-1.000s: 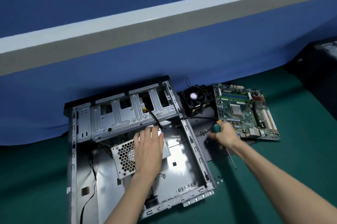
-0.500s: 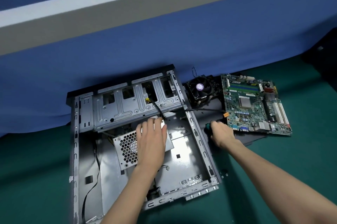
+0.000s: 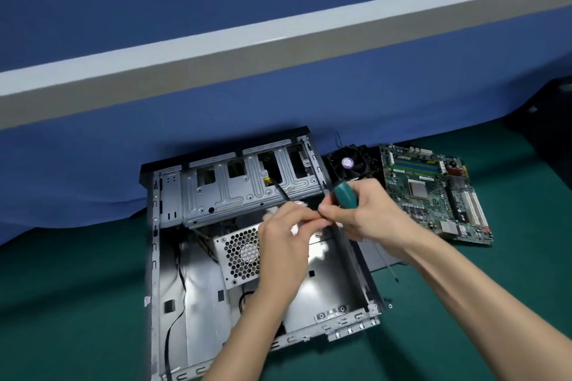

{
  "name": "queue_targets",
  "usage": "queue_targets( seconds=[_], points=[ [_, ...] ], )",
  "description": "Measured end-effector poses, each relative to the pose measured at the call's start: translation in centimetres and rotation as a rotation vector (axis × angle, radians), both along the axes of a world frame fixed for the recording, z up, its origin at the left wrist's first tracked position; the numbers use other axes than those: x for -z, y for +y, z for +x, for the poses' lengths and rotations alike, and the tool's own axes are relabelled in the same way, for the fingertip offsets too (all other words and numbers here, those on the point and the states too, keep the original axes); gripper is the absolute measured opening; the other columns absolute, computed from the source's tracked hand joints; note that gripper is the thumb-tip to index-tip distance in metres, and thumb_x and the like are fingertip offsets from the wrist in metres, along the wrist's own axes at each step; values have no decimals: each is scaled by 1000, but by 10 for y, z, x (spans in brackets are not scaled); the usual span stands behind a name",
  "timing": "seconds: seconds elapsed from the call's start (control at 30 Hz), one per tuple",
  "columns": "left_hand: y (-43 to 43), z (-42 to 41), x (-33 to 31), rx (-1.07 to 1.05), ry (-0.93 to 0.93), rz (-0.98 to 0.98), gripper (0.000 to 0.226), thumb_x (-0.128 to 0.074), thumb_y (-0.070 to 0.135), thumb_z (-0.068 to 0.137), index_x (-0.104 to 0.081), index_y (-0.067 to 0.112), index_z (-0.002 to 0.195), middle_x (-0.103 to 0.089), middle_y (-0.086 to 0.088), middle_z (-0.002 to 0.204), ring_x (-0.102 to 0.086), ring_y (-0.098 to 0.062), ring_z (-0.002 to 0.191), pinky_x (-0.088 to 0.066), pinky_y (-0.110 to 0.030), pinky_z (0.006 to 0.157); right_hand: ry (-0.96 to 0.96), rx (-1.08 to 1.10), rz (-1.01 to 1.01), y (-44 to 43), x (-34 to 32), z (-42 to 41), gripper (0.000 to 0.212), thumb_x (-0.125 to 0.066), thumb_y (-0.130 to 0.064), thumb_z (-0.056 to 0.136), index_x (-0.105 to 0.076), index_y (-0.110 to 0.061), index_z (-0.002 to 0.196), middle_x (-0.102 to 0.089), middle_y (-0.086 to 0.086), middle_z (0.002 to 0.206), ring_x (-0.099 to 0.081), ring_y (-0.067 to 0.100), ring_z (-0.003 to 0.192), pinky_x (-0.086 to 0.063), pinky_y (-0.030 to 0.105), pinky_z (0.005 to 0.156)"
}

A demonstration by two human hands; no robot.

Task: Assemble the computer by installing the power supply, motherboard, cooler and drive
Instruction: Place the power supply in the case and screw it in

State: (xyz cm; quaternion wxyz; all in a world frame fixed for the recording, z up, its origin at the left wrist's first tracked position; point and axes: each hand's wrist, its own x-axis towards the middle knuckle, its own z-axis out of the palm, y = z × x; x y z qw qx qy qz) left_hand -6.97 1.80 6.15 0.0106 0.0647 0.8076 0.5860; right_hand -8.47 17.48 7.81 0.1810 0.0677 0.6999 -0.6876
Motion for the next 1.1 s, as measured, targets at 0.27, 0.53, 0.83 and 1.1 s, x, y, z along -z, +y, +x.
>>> queue_targets(
  seconds=[0.27,0.53,0.83,1.1],
  points=[
    [-65,14,1,-156,20,-37,8,-74,9,80,-76,17,81,-70,10,79,-65,-8,80,-49,-22,75,-152,-135,-76,-70,13,3,21,-62,-12,93,-58,-2,76,-55,3,56,-37,5,34,-30,17,36],
    [-110,16,13,-156,162,-278,13,-71,-1,79,-71,11,76,-64,8,76,-60,-10,73,-49,-32,69,-342,-117,-328,-118,33,4,20,-62,-13,93,-57,-1,77,-55,11,65,-28,7,35,-27,20,37],
    [-139,38,47,140,-79,-655,23,-59,2,88,-54,22,78,-52,11,88,-53,6,84,-39,-10,68,-417,155,-143,-110,61,9,19,-61,-10,94,-59,8,94,-54,12,61,-30,8,35,-29,20,35],
    [-123,37,40,259,35,-1055,34,-50,-7,80,-52,15,106,-49,-1,111,-52,-16,100,-33,-23,89,-422,198,-165,-110,64,13,15,-60,-7,94,-59,6,86,-56,14,60,-28,9,35,-28,21,36]
  ],
)
